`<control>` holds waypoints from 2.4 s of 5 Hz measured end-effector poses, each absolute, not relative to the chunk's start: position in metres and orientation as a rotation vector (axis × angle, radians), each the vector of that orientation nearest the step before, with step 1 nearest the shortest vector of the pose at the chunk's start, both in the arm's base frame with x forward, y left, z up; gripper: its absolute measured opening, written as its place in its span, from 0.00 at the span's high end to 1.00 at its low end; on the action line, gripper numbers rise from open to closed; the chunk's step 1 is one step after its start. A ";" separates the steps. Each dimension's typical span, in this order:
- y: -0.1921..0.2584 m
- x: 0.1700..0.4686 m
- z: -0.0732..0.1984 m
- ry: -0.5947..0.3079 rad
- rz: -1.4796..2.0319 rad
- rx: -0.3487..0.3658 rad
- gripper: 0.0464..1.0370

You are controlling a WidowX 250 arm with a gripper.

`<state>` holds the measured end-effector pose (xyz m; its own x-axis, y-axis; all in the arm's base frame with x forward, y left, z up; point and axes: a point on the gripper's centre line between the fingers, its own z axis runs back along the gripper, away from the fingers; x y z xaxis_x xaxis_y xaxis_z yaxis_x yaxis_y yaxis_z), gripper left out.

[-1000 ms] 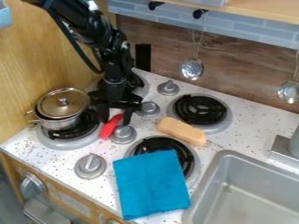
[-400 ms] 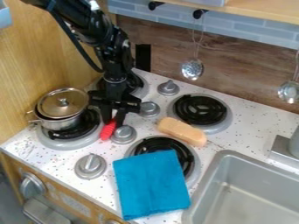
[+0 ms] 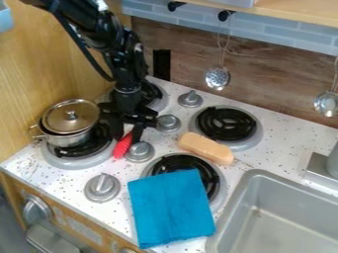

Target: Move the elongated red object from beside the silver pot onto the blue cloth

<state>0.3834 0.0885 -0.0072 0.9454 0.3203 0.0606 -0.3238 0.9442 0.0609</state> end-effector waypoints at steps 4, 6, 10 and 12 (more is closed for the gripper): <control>0.089 0.389 -0.009 -0.030 0.324 0.066 0.10; 0.090 0.391 -0.011 0.000 0.320 0.070 0.16; 0.088 0.377 -0.006 -0.006 0.283 0.022 0.79; 0.081 0.374 0.027 -0.039 0.259 -0.021 0.93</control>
